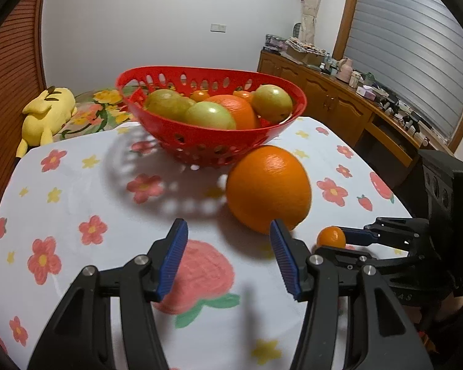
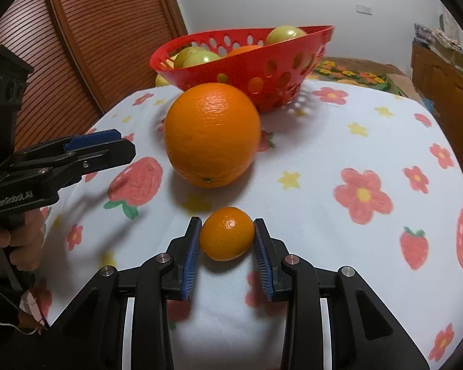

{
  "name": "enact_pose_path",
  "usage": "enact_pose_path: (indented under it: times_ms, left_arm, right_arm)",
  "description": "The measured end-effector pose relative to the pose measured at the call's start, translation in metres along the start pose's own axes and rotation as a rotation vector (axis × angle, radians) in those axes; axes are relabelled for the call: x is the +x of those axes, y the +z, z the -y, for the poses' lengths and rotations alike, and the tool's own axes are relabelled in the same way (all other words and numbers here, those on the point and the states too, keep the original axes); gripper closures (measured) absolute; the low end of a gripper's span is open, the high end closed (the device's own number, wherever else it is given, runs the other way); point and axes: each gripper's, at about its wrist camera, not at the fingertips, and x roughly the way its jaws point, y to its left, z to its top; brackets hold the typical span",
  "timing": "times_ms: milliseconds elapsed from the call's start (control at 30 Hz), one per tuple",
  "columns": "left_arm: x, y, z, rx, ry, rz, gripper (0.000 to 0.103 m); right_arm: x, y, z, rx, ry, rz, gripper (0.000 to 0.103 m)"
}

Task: Organize fruits
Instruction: 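Move left tool to the large orange while right tool closes on the small mandarin, then close left tool on the large orange and lift it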

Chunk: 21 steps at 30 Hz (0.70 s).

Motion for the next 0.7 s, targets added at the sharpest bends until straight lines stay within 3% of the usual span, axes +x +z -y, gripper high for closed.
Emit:
enact_pose_path:
  times_ms: [500, 700]
  left_arm:
    - [0.024, 0.024, 0.035, 0.04, -0.041, -0.022, 0.047]
    - [0.03, 0.031, 0.039, 0.053, -0.019, -0.021, 0.045]
  right_arm:
    - [-0.038, -0.025, 0.025, 0.029, -0.084, 0.072, 0.07]
    - [-0.046, -0.03, 0.034, 0.059, -0.066, 0.099, 0.07]
